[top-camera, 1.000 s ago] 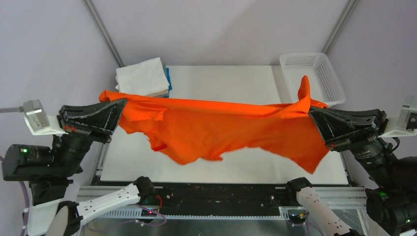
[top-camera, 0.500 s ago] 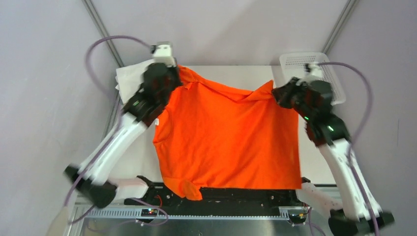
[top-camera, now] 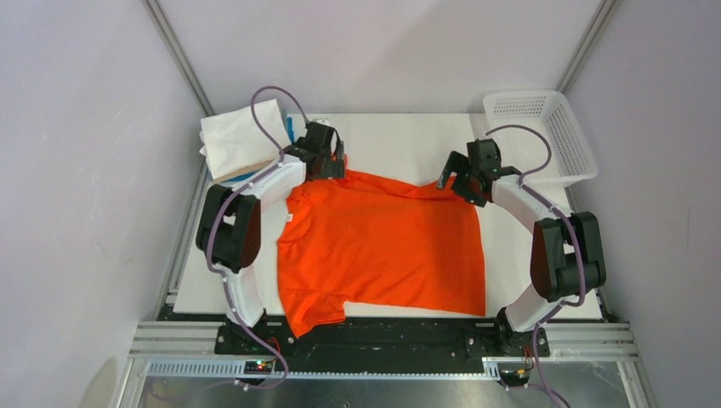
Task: Fold and stack the t-shirts
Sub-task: Flatten out the tshirt
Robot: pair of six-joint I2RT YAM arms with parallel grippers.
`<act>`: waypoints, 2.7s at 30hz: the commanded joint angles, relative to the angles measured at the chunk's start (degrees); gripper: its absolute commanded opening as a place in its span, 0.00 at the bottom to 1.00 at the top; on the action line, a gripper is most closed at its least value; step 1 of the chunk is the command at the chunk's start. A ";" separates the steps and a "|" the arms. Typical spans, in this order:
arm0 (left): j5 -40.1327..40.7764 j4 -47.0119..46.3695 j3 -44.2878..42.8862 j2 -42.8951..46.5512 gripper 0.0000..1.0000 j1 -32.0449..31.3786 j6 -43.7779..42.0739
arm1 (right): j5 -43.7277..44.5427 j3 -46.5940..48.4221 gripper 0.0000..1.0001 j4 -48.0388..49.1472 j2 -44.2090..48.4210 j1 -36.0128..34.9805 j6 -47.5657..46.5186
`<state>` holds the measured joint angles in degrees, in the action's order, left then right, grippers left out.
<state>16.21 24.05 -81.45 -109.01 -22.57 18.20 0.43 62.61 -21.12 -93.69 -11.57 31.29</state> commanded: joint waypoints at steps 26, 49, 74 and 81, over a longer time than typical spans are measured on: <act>-8.36 -20.59 43.03 23.01 1.00 -10.36 18.60 | -7.75 6.21 1.00 23.74 -15.52 -8.41 1.06; -11.09 -21.70 51.95 27.75 1.00 -10.50 16.66 | 9.43 68.35 0.99 9.74 -50.75 1.37 16.45; -11.60 -15.80 10.34 10.62 1.00 1.01 12.64 | -2.84 -14.97 0.99 11.59 12.54 -12.51 -0.13; -15.62 -15.36 -0.65 -3.83 1.00 3.85 15.82 | -4.72 -18.45 0.99 13.13 11.81 -11.63 -0.37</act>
<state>3.95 8.23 -77.34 -108.57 -20.25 32.82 -2.63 44.40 -11.05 -83.24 -23.55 31.62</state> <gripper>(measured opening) 0.996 0.993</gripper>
